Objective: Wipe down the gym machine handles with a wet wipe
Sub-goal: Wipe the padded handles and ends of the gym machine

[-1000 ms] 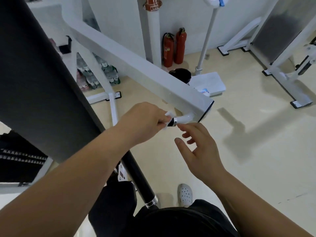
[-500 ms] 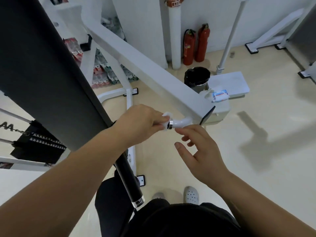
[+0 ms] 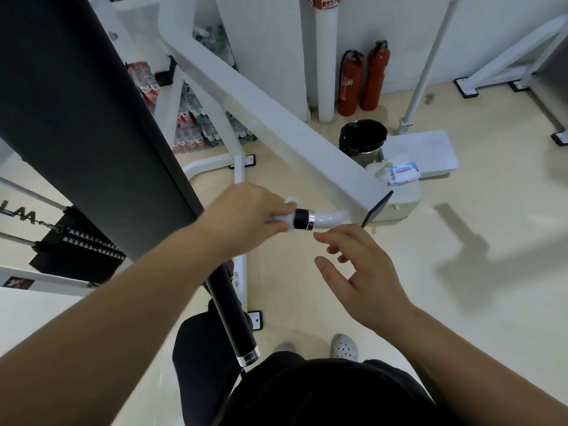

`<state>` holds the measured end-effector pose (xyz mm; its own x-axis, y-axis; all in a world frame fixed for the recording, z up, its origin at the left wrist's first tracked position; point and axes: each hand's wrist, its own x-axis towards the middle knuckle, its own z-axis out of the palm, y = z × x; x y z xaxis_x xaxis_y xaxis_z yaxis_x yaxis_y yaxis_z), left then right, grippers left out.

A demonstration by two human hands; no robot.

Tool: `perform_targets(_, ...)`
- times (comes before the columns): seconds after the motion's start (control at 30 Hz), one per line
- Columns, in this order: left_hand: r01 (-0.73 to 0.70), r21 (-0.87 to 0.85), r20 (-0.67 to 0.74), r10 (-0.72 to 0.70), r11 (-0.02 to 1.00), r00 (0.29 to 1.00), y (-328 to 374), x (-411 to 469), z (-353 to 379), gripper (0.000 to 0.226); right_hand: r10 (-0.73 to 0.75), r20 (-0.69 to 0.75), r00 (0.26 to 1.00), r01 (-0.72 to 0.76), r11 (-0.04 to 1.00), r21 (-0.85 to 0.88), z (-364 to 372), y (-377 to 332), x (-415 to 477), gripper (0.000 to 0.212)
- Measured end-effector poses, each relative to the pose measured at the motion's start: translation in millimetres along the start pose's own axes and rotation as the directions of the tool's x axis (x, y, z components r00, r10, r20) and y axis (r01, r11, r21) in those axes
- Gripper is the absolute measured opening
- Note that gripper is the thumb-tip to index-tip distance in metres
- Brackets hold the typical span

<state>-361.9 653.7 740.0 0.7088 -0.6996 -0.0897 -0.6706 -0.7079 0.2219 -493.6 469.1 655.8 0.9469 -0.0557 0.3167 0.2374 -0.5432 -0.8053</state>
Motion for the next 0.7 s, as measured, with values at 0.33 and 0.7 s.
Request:
perform_targets(0.33, -0.074, 0.112, -0.017, 0.077, 0.991, 0.997, -22.1, -18.8, -5.8, 0.036, 0.054, -0.034, 0.998, -0.054, 0.998, 0.014, 19.4, -9.8, -10.2, 0.029)
perform_targets(0.7, -0.112, 0.021, 0.027, 0.112, 0.993, 0.993, -17.8, -3.0, 2.5, 0.045, 0.289, -0.097, 0.952, -0.264, 0.941, 0.211, 54.1, -51.9, -7.1, 0.028)
